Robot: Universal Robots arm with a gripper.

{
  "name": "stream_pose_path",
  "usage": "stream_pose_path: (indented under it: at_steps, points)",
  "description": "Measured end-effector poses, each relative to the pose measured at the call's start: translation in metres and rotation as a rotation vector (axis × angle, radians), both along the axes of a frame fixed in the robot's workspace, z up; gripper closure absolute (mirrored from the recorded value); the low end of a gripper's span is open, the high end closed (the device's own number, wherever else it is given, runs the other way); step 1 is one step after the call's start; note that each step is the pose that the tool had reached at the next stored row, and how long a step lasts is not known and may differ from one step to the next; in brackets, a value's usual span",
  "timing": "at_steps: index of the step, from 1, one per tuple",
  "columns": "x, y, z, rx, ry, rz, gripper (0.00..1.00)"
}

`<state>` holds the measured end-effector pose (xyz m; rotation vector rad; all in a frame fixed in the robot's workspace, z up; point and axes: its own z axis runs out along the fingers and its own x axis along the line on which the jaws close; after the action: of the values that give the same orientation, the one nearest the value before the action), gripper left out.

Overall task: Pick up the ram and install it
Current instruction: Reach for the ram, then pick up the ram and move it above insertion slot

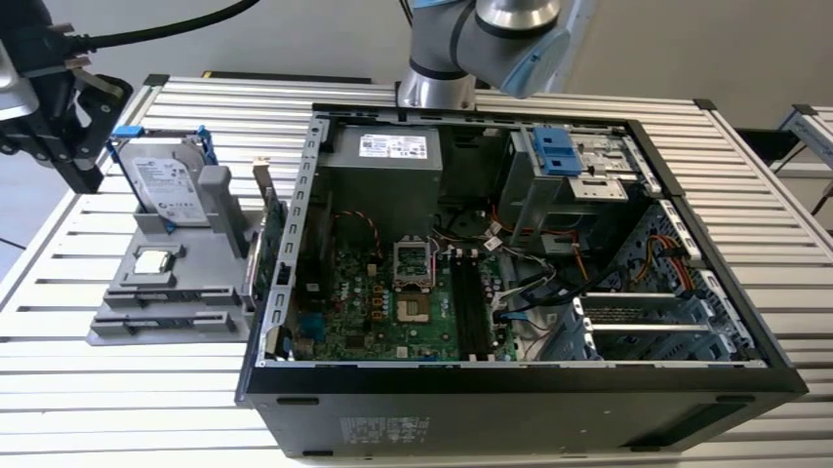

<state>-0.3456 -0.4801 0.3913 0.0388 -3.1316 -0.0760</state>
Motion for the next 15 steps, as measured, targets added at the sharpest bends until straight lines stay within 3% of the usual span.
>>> stream_pose_path:
  at_steps: [15]
  points:
    - [-0.0007,0.0000,-0.0001,0.0001,-0.0001,0.094,1.00]
